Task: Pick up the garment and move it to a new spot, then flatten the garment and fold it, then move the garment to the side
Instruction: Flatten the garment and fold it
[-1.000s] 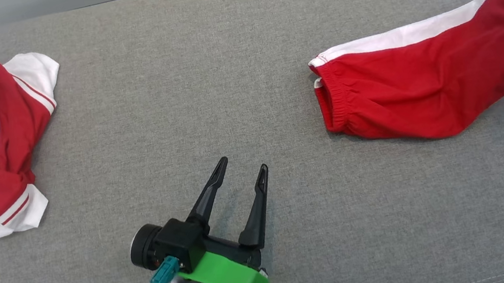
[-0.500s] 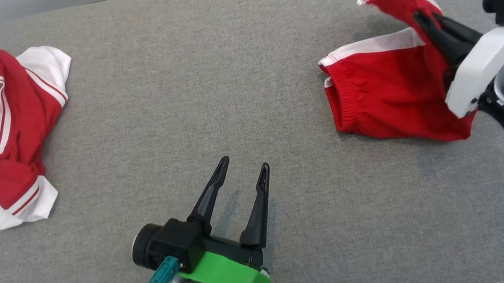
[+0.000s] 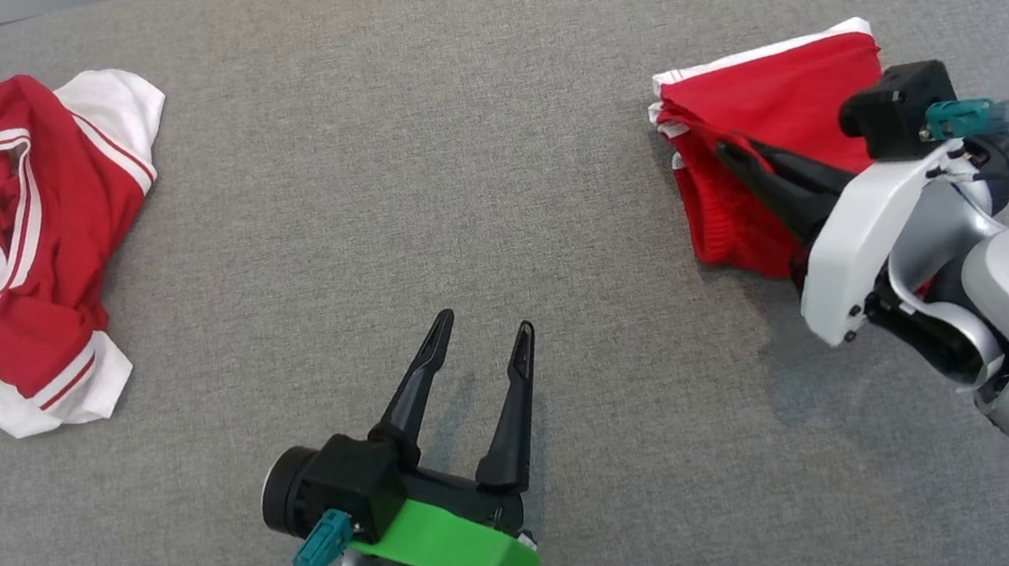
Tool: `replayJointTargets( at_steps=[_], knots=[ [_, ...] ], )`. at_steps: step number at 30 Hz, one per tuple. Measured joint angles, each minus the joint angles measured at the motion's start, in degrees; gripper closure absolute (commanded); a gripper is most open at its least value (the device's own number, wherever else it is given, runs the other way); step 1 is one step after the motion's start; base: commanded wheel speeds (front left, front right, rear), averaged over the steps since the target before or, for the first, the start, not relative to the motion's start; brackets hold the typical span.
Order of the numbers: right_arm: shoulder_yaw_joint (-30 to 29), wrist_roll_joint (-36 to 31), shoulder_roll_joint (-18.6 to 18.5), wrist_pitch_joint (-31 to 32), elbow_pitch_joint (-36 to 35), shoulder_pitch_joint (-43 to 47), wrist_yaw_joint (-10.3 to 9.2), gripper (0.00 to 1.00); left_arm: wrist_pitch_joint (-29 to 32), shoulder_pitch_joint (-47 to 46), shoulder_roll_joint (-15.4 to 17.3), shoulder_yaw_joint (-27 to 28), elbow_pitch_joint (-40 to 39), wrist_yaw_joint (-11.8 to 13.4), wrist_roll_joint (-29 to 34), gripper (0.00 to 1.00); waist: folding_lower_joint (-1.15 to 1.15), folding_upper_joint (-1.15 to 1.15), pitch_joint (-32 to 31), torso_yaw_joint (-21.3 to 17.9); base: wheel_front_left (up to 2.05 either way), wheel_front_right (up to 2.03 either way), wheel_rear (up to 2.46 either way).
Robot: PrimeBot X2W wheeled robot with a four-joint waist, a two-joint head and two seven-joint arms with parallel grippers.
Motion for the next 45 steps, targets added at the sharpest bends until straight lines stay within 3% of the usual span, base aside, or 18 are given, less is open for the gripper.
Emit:
replayJointTargets(
  at_steps=[1,2,8,14,23,28,32,40,45],
  knots=[
    [0.01,0.04,0.54,0.4,-0.71,0.56,0.0,0.09,0.0,0.0,0.0,0.0,0.05,0.01,-0.04,0.0,0.0,0.0,-0.01,-0.07,0.0,0.0,0.0],
    [-0.04,0.14,1.08,0.46,-1.51,1.1,0.0,0.0,0.0,0.0,0.0,0.0,0.14,0.01,-0.04,0.0,0.0,0.0,-0.06,-0.15,0.0,0.0,0.0],
    [-2.72,0.13,2.44,0.52,-6.61,4.29,0.0,0.0,0.0,0.13,0.0,0.42,0.73,0.08,-0.04,0.0,0.0,0.0,-1.07,-0.85,0.0,0.0,0.0],
    [-9.62,-2.93,2.63,-2.3,-8.57,9.55,0.0,0.0,0.0,0.66,-0.01,1.21,1.0,0.37,0.04,0.0,0.0,0.0,-2.71,-1.6,0.0,0.0,0.0],
    [-17.5,-7.48,5.87,-13.51,-3.18,17.25,0.0,0.0,0.0,6.04,0.0,6.2,-0.13,3.05,-0.74,0.0,0.0,0.0,-6.81,-2.57,0.0,0.0,0.0],
    [-18.48,-12.41,6.8,-22.24,1.01,20.22,0.0,0.0,0.0,9.17,0.0,9.77,-1.19,4.77,-0.4,0.0,0.0,0.0,-9.26,-3.36,0.0,0.0,0.0],
    [-17.88,-18.16,7.68,-25.68,3.74,22.23,0.0,0.0,0.0,11.41,0.0,12.55,-2.41,6.03,0.14,0.0,0.0,0.0,-11.07,-3.94,0.0,0.0,0.0],
    [-23.42,-22.63,15.59,-26.22,-0.87,29.43,0.0,0.0,0.0,16.28,0.0,15.88,-4.57,8.18,2.64,0.0,0.0,0.0,-15.1,-4.72,0.0,0.0,0.0],
    [-25.22,-25.71,17.64,-26.21,-3.08,32.01,0.0,0.0,0.0,17.86,0.0,16.63,-6.3,9.26,3.52,0.0,-0.01,0.0,-16.67,-5.01,0.0,0.0,0.0]
  ],
)
